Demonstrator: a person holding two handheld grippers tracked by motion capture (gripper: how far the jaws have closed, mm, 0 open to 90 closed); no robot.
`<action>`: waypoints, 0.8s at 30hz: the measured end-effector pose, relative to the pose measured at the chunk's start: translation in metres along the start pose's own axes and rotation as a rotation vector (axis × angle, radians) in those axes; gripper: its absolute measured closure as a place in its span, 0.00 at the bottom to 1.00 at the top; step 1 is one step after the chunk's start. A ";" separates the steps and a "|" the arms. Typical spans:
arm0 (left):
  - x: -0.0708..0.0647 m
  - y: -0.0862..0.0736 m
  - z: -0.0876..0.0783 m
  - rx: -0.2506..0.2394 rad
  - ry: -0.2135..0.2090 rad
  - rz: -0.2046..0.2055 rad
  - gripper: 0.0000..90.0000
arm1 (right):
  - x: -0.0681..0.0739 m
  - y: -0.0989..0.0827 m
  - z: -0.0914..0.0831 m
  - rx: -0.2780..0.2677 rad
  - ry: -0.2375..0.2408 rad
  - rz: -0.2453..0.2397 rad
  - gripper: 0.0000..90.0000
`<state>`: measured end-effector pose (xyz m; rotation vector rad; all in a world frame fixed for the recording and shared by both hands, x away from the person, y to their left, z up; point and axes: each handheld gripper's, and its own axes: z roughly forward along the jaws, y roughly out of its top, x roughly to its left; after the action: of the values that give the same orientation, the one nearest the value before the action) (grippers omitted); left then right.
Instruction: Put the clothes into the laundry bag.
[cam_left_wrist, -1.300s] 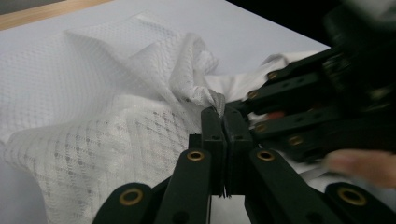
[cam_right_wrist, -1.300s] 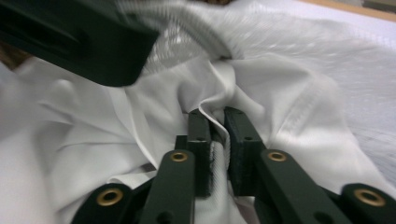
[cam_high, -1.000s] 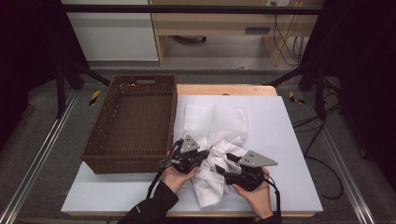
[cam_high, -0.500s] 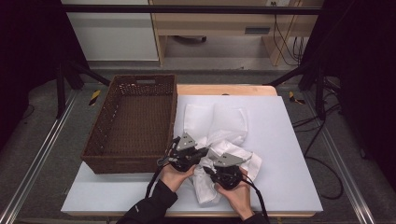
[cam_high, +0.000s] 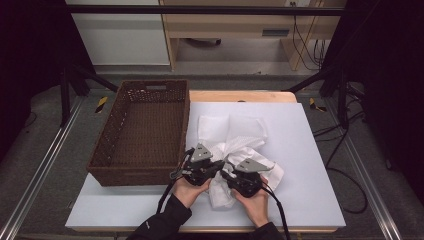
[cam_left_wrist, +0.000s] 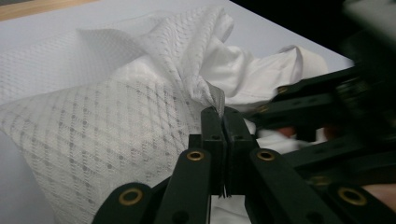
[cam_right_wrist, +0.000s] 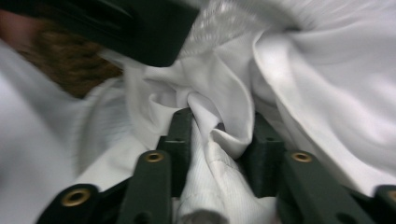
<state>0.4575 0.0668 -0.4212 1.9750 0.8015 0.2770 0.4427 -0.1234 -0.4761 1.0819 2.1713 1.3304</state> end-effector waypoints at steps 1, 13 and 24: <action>0.001 -0.001 0.000 0.003 0.006 0.008 0.99 | -0.002 -0.001 -0.009 -0.015 0.018 0.001 0.67; -0.001 -0.005 0.011 0.026 0.020 0.050 0.99 | -0.060 0.011 -0.031 -0.030 -0.134 0.008 0.24; 0.002 0.003 0.011 0.005 0.013 0.017 0.99 | -0.051 0.012 -0.046 -0.036 0.035 -0.008 0.95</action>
<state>0.4653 0.0591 -0.4249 1.9872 0.7944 0.2981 0.4500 -0.1869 -0.4471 1.0427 2.1657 1.3893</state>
